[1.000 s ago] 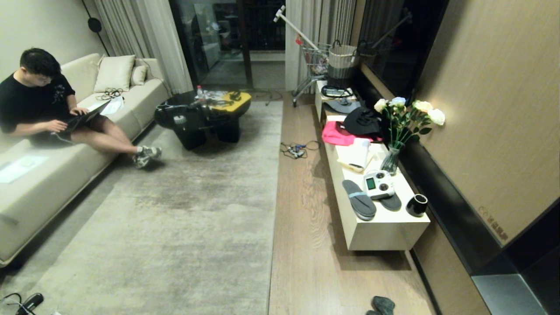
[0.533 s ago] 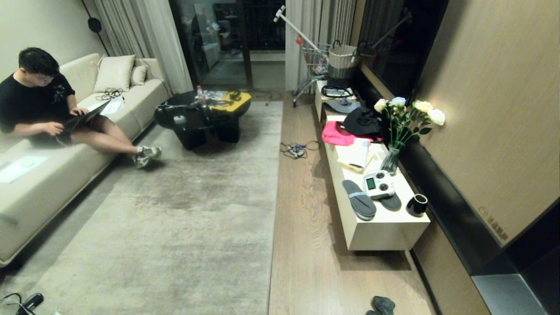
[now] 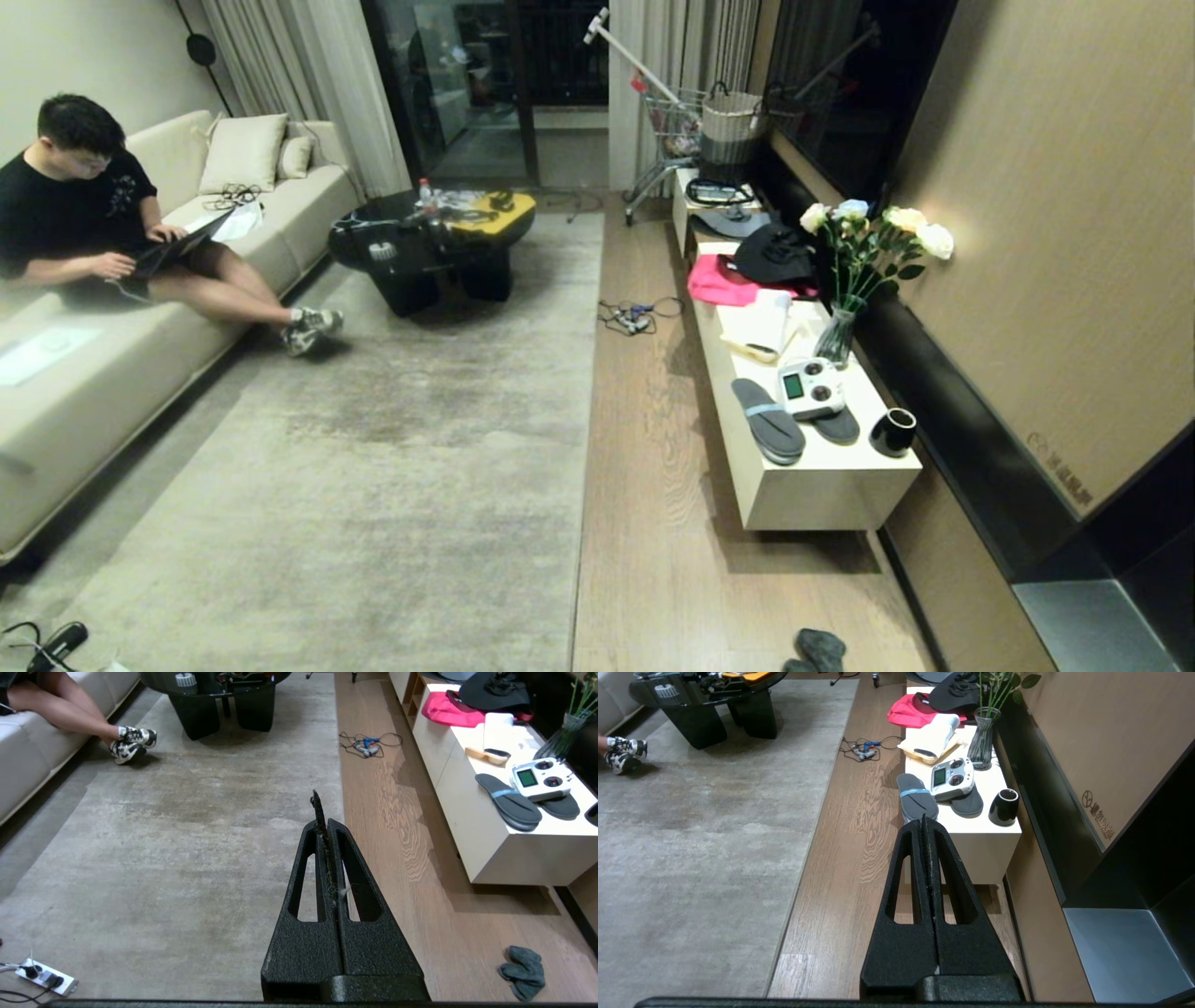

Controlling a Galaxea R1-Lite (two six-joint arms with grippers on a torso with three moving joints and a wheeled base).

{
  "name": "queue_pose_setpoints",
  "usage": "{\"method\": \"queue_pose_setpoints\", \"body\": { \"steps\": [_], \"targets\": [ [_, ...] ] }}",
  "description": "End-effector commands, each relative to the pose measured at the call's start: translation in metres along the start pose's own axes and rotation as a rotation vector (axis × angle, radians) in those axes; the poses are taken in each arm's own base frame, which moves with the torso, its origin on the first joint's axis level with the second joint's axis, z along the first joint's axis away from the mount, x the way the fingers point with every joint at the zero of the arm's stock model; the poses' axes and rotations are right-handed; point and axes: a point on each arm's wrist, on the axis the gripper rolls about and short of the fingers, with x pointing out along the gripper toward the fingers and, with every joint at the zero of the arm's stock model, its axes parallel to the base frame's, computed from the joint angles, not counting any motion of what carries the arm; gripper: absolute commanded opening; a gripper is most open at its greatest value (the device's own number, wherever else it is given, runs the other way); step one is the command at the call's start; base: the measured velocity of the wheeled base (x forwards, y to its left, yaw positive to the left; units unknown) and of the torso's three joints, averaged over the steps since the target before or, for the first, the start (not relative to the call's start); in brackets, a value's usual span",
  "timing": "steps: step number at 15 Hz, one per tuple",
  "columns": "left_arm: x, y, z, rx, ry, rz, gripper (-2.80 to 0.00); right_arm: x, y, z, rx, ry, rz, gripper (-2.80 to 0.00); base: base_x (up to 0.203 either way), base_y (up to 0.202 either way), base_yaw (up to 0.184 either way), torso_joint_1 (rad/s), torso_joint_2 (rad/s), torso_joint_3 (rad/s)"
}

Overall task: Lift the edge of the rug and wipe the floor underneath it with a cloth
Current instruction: Pick up the rag

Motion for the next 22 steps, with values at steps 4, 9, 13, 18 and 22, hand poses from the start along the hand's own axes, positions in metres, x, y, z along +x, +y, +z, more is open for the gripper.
{"method": "queue_pose_setpoints", "body": {
  "steps": [4,9,13,18,22],
  "targets": [
    [0.0000,0.0000,0.0000,0.000,0.000,0.000,-2.80,0.0000,0.0000,-0.0001,0.000,0.001,-0.002,-2.80,0.000,0.000,0.000,-0.135,0.31,0.179],
    [0.0000,0.0000,0.0000,0.000,0.000,0.000,-2.80,0.0000,-0.0001,0.0000,0.000,0.000,-0.007,-2.80,0.000,0.000,0.000,-0.133,0.32,0.186],
    [0.0000,0.0000,0.0000,0.000,0.000,0.000,-2.80,0.0000,-0.0001,-0.0001,0.001,0.001,-0.007,-2.80,0.000,0.000,0.000,-0.134,0.34,0.200],
    [0.0000,0.0000,0.0000,0.000,0.000,0.000,-2.80,0.0000,-0.0001,-0.0001,0.001,0.001,-0.007,-2.80,0.000,0.000,0.000,-0.137,0.36,0.218],
    [0.0000,0.0000,0.0000,0.000,0.000,0.000,-2.80,0.0000,-0.0001,-0.0001,0.000,0.001,-0.007,-2.80,0.000,0.000,0.000,-0.161,0.45,0.274]
  ]
}}
